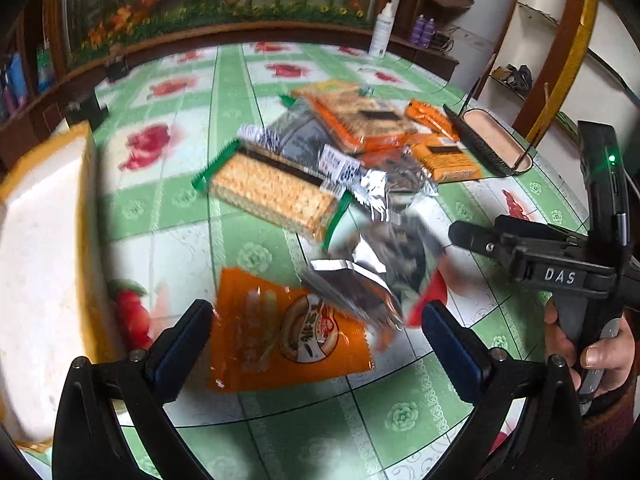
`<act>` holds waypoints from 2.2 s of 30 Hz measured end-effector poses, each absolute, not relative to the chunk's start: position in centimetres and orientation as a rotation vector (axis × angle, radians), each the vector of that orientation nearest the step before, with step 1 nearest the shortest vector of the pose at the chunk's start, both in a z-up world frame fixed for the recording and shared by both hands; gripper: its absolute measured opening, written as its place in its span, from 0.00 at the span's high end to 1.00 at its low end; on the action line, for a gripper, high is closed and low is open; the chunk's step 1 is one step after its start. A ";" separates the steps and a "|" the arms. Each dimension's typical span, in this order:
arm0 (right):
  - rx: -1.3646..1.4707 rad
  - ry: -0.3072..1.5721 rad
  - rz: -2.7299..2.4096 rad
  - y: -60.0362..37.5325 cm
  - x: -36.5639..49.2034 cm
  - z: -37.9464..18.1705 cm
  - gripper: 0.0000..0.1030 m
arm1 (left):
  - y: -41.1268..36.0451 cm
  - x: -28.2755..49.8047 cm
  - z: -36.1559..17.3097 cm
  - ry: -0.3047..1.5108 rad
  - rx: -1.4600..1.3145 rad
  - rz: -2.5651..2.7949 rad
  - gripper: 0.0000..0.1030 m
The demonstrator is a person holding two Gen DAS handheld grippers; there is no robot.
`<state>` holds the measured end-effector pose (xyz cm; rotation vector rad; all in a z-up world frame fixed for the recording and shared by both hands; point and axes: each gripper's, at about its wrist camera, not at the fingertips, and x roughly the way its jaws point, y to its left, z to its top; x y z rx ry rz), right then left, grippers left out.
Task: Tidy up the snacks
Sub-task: 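Grasp the silver foil bag with the left tool, then carry the silver bag to the tray with left tool while right drops orange packet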
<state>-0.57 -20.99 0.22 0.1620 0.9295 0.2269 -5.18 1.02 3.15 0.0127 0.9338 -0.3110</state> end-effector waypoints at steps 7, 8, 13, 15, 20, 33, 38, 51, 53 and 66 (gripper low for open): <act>0.351 0.861 0.222 -23.7 -0.9 0.5 0.01 | -1.1 -4.9 4.3 0.898 0.121 -0.378 0.00; 0.361 0.853 0.216 -23.9 -1.0 0.6 0.01 | -1.7 -4.7 4.2 0.907 0.131 -0.402 0.00; 0.363 0.820 0.198 -24.0 -1.2 1.3 0.01 | -5.4 -4.2 2.7 0.924 0.276 -0.427 0.00; 0.361 0.810 0.190 -24.0 -1.3 1.5 0.01 | -6.4 -3.8 1.9 0.943 0.304 -0.423 0.00; 0.374 0.787 0.194 -24.5 -1.7 1.6 0.01 | -7.0 -2.8 0.6 0.968 0.313 -0.401 0.05; 0.413 0.773 0.236 -24.7 -2.0 1.4 0.02 | -4.3 -3.4 2.7 0.956 0.112 -0.416 0.41; 0.365 0.784 0.261 -23.7 -1.9 1.6 0.04 | -2.2 -4.8 5.0 0.906 0.058 -0.429 0.41; 0.046 0.875 0.825 -11.5 -4.3 3.1 0.04 | 9.4 -6.7 9.1 0.791 -0.117 -0.241 0.41; -0.055 0.875 0.877 -9.3 -4.8 3.2 0.04 | 11.1 -6.9 9.1 0.786 -0.141 -0.209 0.41; -0.557 0.909 1.084 0.2 -4.2 1.7 0.05 | 15.9 -8.3 9.0 0.774 -0.215 -0.125 0.41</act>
